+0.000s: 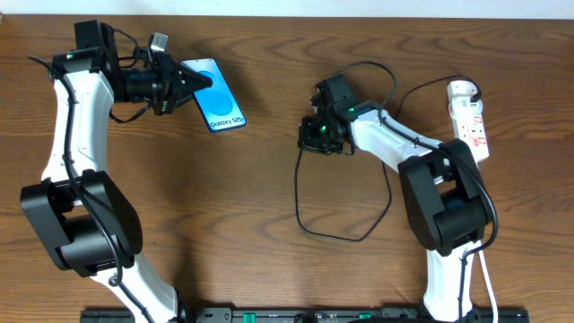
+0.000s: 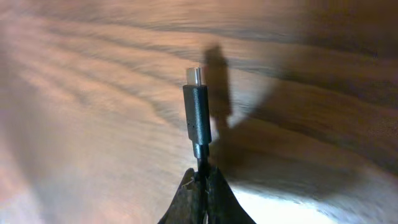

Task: Plug charger to phone and switch on socket
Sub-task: 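Move the right gripper down toward the black cable's connector end, then grasp the cable connector with the right gripper and lift it left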

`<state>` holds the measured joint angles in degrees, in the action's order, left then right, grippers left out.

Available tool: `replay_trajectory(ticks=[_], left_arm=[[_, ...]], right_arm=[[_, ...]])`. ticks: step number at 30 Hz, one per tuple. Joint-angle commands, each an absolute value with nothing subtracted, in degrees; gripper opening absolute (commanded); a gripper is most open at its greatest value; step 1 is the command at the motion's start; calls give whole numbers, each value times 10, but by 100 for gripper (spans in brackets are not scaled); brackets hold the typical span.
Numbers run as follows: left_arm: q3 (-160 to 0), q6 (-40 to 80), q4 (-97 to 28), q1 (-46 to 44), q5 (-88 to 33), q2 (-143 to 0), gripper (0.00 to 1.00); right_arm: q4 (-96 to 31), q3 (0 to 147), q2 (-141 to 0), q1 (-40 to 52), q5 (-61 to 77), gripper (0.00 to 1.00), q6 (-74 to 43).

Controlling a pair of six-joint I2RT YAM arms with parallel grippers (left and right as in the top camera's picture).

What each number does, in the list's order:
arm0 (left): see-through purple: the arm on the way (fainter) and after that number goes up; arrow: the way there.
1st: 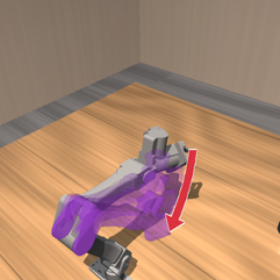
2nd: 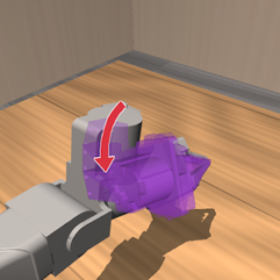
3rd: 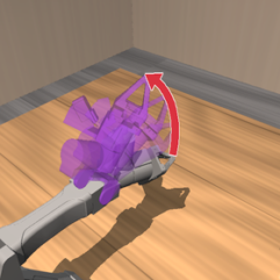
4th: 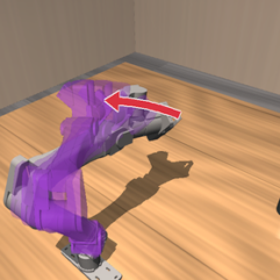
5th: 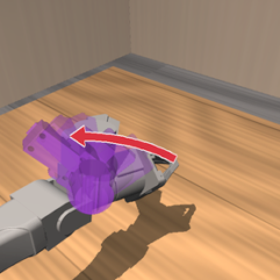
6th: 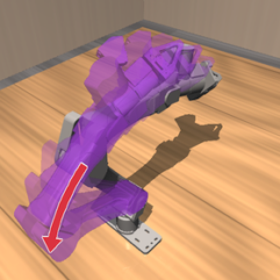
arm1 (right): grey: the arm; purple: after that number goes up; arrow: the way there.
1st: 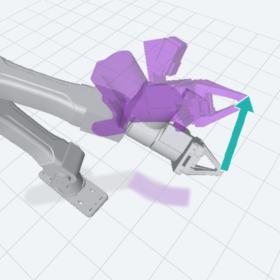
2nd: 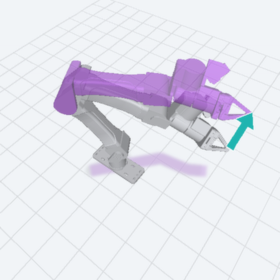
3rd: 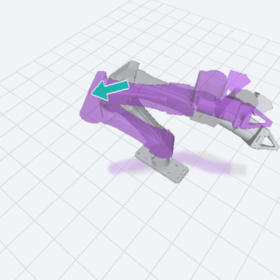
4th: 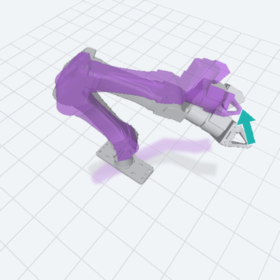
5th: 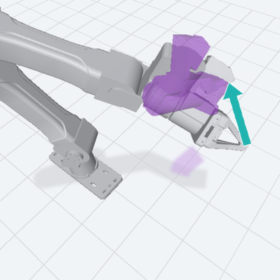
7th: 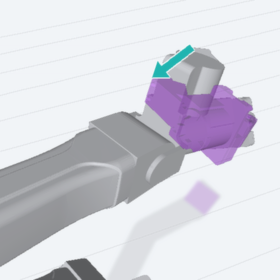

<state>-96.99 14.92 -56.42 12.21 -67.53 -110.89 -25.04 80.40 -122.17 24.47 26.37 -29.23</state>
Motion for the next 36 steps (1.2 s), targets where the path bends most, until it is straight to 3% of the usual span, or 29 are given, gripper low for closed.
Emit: replay_trajectory(ticks=[1,5,13,23,29,36], left_arm=[[-977,140,-565,122,-693,-1094,8],[-977,140,-565,122,-694,-1094,7],[-977,139,-565,122,-735,-1094,7],[-977,92,-554,120,-901,-1094,8],[-977,88,-551,109,-901,-1093,7],[-977,103,-501,75,-901,-1093,7]], right_arm=[[-246,804,-1215,229,377,1,-150],[-254,804,-1183,216,455,1,-66],[-335,804,-1088,209,476,1,14],[-448,804,-983,203,613,2,64],[-475,802,-974,217,647,1,58],[-398,794,-974,258,646,1,-65]])
